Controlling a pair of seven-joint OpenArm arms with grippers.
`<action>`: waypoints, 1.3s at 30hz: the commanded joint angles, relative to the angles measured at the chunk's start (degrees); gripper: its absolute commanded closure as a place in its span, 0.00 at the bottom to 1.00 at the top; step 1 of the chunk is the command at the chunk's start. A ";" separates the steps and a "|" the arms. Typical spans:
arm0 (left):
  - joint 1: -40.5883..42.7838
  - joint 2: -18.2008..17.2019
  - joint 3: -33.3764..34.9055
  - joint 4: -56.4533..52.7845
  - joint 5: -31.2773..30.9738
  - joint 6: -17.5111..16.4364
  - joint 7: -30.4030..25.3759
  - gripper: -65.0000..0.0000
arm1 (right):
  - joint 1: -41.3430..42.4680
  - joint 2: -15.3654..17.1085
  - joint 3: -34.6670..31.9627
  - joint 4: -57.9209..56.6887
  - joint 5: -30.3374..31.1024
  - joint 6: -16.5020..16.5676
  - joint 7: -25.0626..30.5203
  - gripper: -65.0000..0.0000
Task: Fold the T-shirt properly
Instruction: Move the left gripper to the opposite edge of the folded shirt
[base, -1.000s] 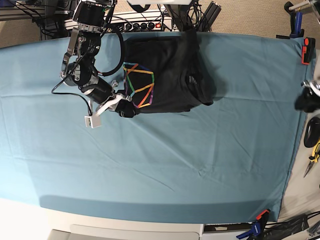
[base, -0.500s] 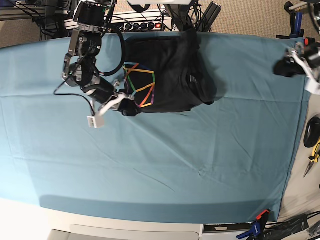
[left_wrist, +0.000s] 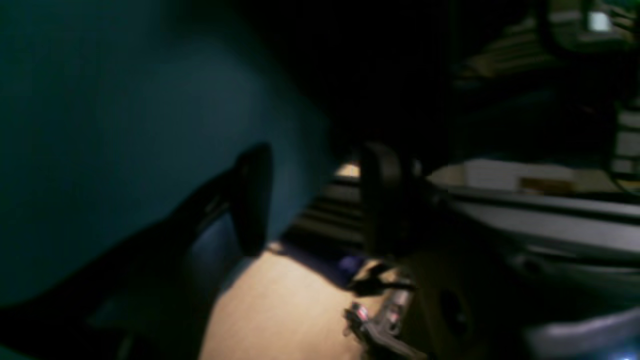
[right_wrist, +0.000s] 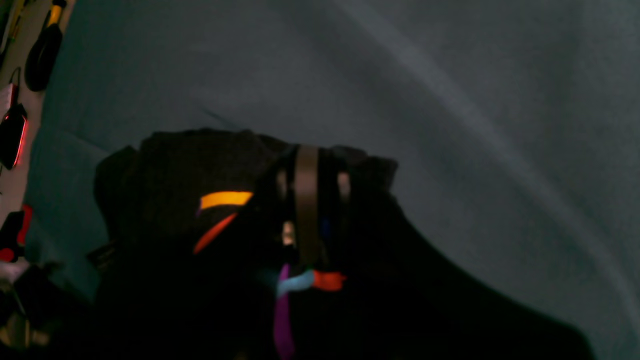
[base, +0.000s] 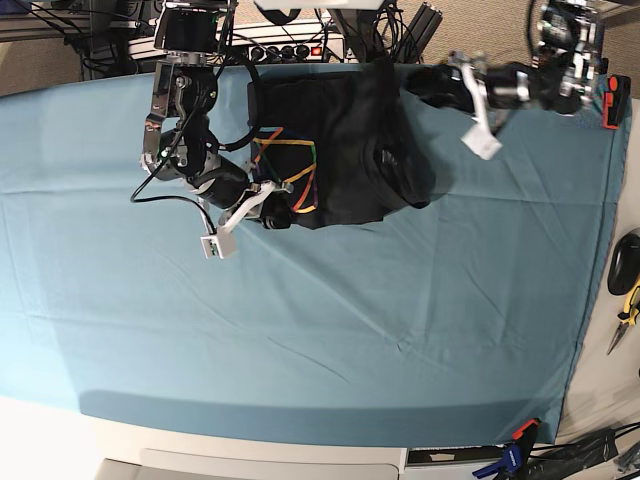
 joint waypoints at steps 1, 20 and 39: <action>0.17 -0.04 0.55 0.61 0.61 0.07 0.72 0.54 | 0.76 0.02 0.07 0.92 0.31 0.37 0.50 0.99; -0.48 4.61 1.99 0.61 8.76 4.48 -4.24 0.37 | 0.76 0.02 0.07 0.92 0.33 0.37 0.50 0.99; -0.63 4.76 13.68 8.92 14.40 7.61 -6.25 0.37 | 0.76 0.04 0.07 0.92 0.31 0.39 0.48 0.99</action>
